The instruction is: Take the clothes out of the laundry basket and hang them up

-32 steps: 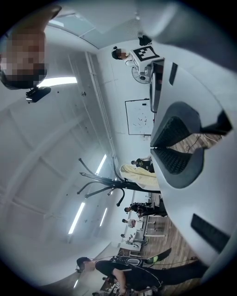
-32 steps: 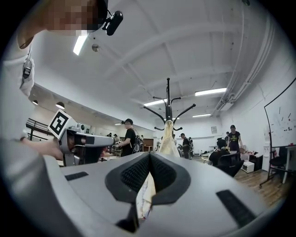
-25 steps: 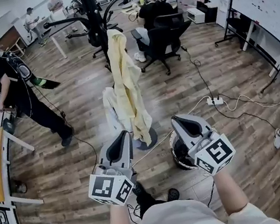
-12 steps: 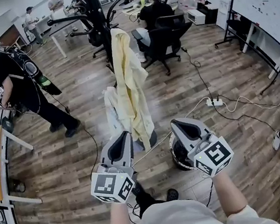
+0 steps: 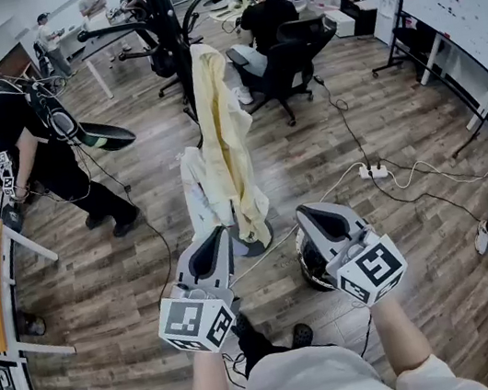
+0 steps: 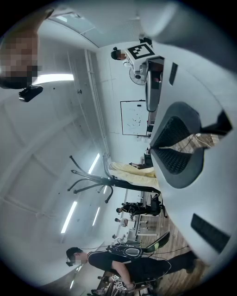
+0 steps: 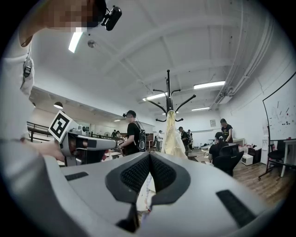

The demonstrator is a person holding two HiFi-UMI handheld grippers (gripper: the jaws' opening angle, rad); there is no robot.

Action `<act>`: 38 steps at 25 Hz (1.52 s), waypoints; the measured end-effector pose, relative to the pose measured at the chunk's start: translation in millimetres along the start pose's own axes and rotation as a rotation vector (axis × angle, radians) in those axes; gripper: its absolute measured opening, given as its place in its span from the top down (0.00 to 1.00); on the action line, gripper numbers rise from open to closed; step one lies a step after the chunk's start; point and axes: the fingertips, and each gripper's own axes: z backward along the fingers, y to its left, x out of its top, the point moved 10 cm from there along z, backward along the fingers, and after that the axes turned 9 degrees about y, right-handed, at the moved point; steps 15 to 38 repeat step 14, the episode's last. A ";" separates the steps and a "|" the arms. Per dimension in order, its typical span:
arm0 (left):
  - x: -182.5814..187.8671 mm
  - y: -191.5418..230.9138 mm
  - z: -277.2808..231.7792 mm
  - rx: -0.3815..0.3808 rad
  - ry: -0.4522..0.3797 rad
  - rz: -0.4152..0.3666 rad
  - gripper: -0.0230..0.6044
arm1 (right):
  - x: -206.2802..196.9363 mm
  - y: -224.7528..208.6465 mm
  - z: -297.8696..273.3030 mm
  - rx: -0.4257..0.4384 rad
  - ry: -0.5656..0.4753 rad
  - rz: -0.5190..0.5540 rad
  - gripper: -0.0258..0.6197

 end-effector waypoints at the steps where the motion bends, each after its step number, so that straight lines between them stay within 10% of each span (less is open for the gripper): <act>1: 0.3 0.3 0.0 -0.001 0.001 -0.001 0.92 | 0.2 0.1 -0.1 0.000 0.001 0.000 0.95; 38: -1.6 3.6 7.6 -0.009 0.004 -0.003 0.92 | 1.7 9.2 -1.2 -0.007 0.009 0.009 0.95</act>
